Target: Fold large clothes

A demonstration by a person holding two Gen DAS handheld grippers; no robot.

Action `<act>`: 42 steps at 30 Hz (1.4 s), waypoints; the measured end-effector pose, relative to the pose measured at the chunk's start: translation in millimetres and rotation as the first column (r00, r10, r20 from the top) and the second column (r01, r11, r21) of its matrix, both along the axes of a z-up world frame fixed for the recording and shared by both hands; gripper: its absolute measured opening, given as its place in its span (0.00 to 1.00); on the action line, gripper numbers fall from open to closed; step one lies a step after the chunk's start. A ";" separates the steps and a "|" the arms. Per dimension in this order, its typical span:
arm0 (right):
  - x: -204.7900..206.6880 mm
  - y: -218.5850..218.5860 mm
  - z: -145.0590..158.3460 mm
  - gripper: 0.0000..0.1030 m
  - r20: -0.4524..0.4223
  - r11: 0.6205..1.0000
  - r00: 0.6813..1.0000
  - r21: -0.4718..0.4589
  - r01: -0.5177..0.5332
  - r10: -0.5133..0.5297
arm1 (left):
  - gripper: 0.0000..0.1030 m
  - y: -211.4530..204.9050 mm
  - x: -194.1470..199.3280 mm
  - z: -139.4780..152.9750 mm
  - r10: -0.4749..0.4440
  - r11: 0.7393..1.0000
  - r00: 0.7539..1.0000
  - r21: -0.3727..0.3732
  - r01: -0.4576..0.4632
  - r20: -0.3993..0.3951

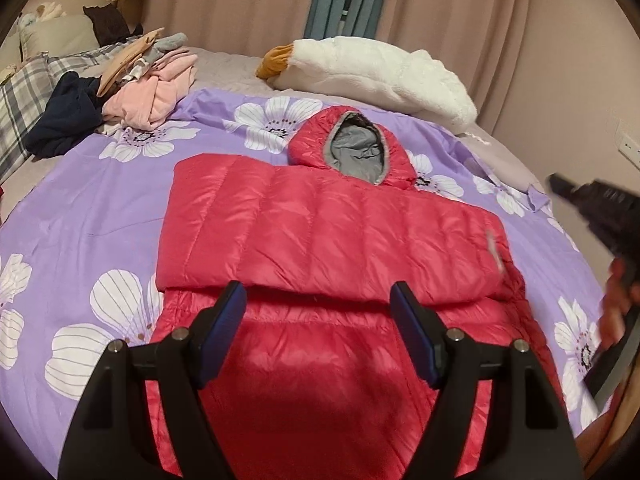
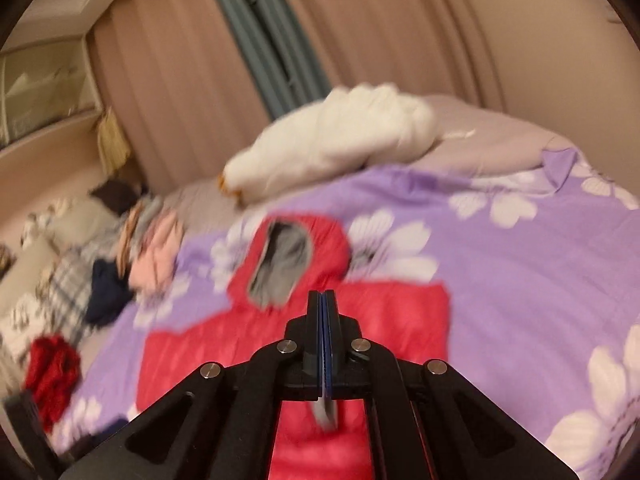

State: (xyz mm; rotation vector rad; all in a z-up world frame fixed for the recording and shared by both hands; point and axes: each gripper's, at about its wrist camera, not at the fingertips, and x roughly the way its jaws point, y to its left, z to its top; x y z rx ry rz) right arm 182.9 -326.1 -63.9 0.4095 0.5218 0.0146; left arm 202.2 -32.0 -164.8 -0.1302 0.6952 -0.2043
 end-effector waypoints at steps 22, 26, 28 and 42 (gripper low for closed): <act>24.9 51.6 -107.3 0.37 -0.307 0.947 0.910 0.244 -0.208 0.279 | 0.71 12.4 10.8 -17.4 0.277 0.955 0.961 0.113 -0.274 -0.018; 19.6 57.3 -79.6 0.12 -0.219 0.969 0.947 0.127 -0.211 0.234 | 0.71 26.4 12.8 -15.4 0.308 0.945 0.951 0.119 -0.306 -0.005; 13.4 57.0 -53.6 0.11 -0.139 0.973 0.963 0.068 -0.222 0.230 | 0.71 34.7 14.4 -14.7 0.310 0.946 0.951 0.102 -0.307 -0.008; 39.7 -17.2 -111.2 0.11 -0.356 1.000 0.934 0.016 0.024 -0.017 | 0.73 43.0 53.8 -56.6 0.345 0.929 0.918 0.207 -0.305 -0.195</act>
